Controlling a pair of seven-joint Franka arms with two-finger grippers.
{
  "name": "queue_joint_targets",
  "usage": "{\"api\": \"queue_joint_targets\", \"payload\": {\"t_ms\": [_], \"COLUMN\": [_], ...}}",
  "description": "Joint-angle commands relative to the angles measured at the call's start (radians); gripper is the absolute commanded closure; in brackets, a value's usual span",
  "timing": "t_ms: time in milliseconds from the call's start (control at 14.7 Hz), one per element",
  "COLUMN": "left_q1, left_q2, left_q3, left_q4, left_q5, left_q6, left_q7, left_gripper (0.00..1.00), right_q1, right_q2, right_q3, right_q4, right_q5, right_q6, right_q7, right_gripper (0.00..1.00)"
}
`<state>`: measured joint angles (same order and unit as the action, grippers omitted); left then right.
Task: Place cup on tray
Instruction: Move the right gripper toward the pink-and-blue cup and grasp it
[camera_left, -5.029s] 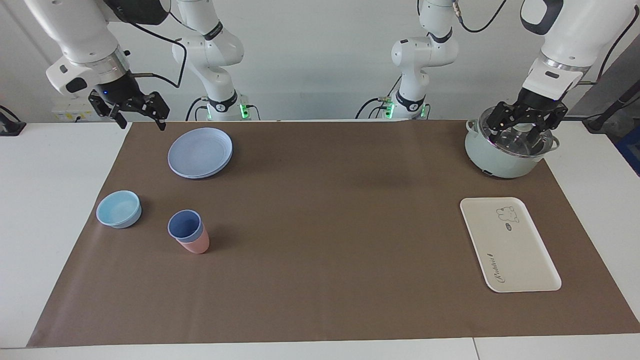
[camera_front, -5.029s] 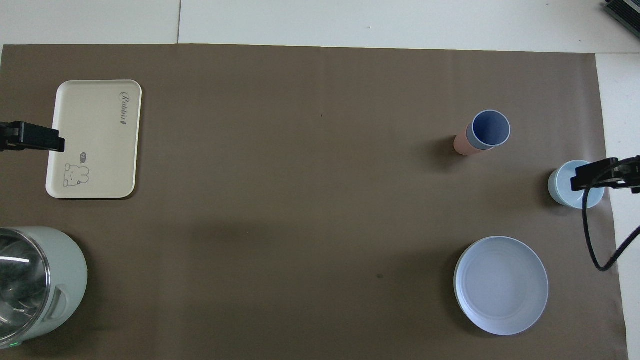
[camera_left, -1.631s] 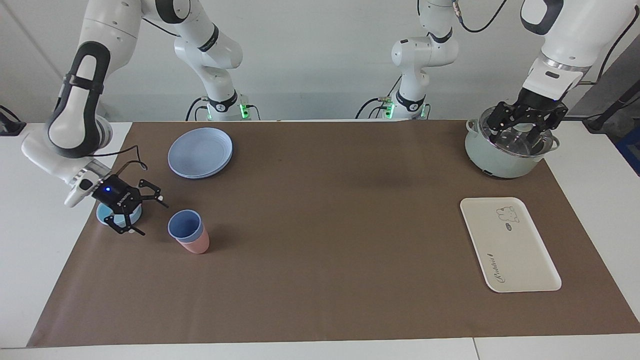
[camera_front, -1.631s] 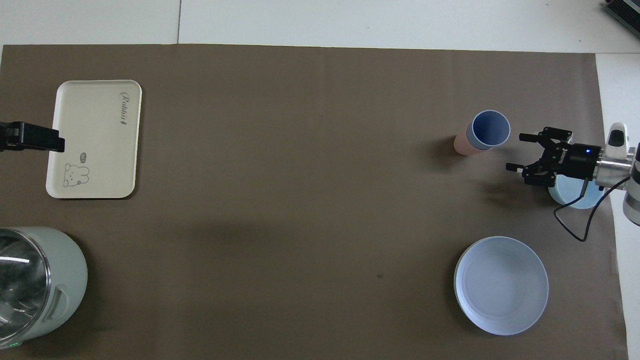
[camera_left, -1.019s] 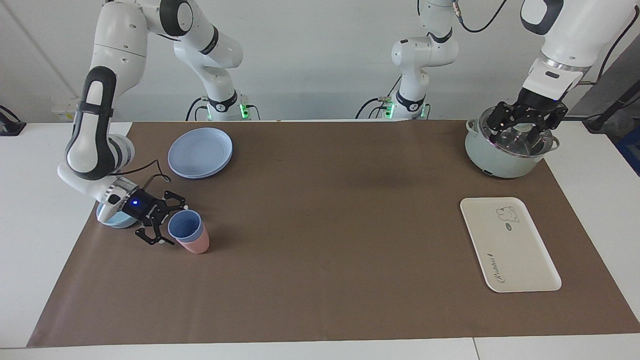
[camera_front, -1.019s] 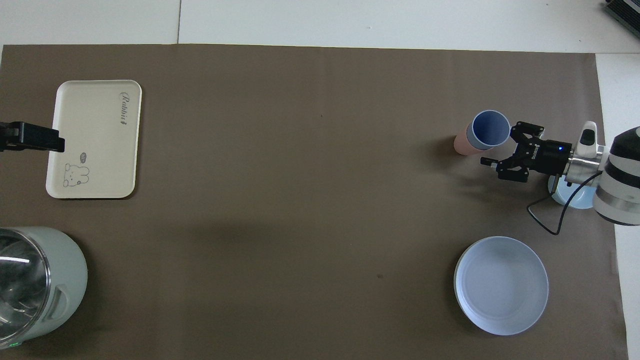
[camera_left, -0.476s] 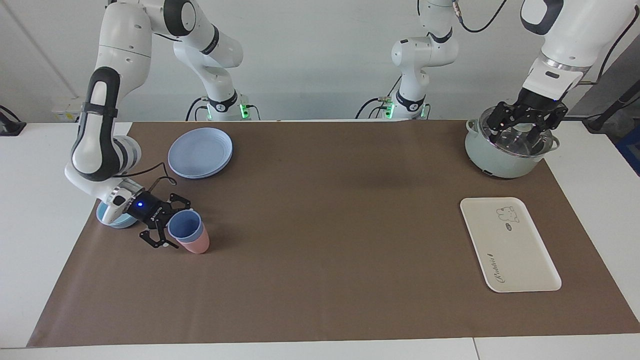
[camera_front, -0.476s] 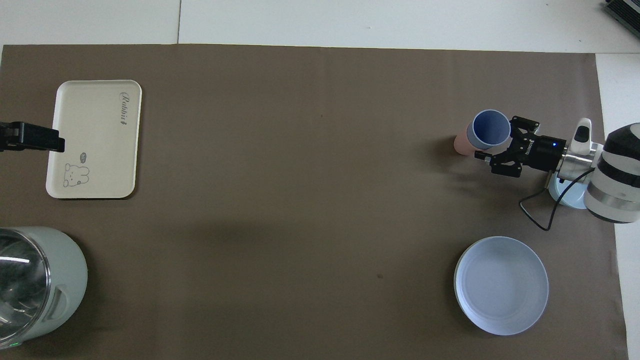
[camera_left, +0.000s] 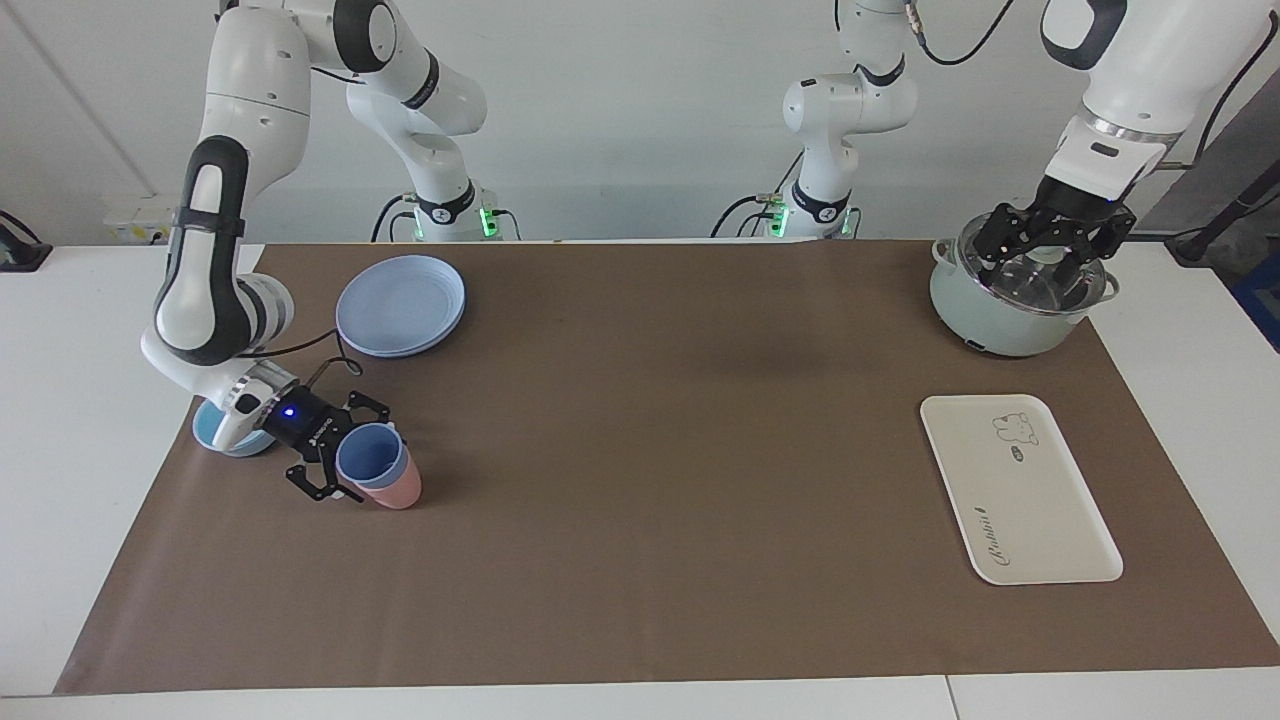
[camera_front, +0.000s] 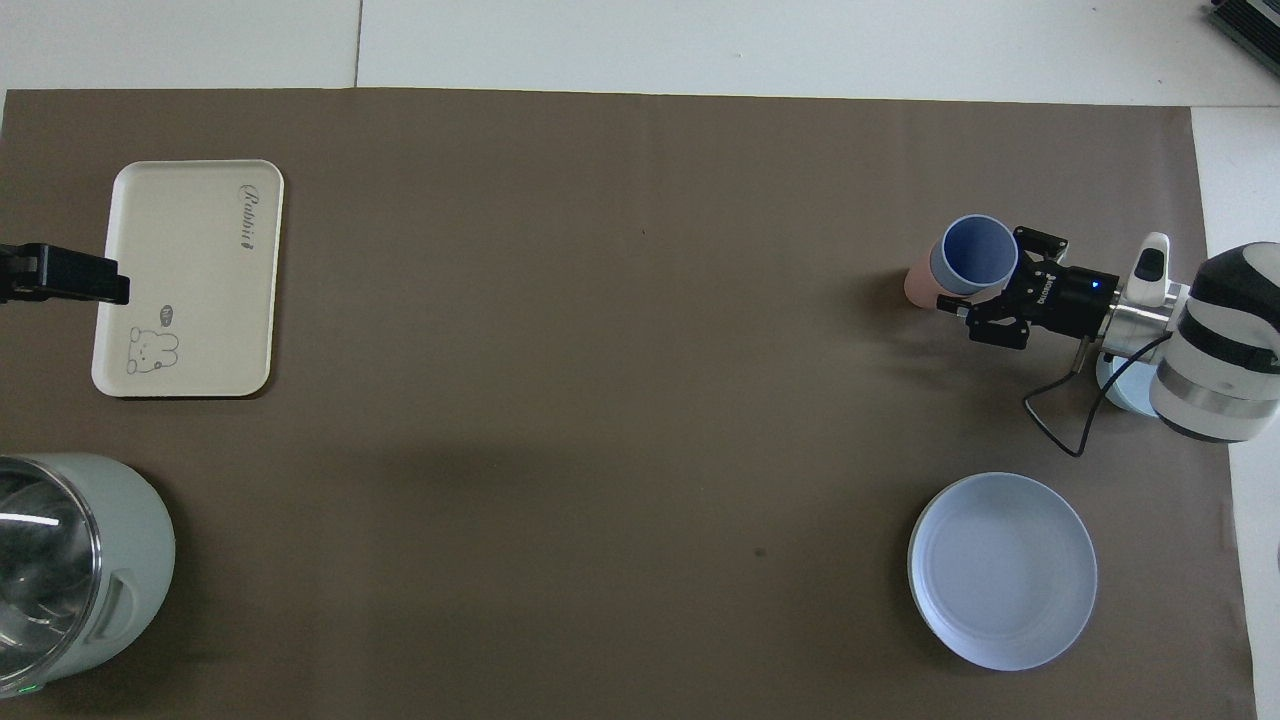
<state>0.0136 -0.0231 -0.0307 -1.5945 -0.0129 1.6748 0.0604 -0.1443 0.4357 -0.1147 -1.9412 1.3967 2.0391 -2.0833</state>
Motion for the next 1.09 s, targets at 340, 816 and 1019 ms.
{"api": "queue_joint_targets", "payload": {"t_ms": [340, 816, 1019], "left_q1": [0.002, 0.002, 0.002], "left_q2": [-0.028, -0.028, -0.028], "left_q3": [0.002, 0.002, 0.002], "left_q4": [-0.03, -0.03, -0.03], "left_q5": [0.002, 0.002, 0.002], "left_q6": [0.002, 0.002, 0.002], "left_q7": [-0.008, -0.008, -0.008], "left_gripper": [0.0, 0.0, 0.0], "right_q1": [0.014, 0.037, 0.042], "right_q2": [-0.003, -0.003, -0.002], "right_q3": [0.0, 0.001, 0.001], "right_q4": [-0.028, -0.03, -0.028], "right_q5": [0.044, 0.079, 0.079], "right_q6": [0.018, 0.032, 0.033], "right_q7": [-0.057, -0.058, -0.099], "right_gripper": [0.0, 0.0, 0.88]}}
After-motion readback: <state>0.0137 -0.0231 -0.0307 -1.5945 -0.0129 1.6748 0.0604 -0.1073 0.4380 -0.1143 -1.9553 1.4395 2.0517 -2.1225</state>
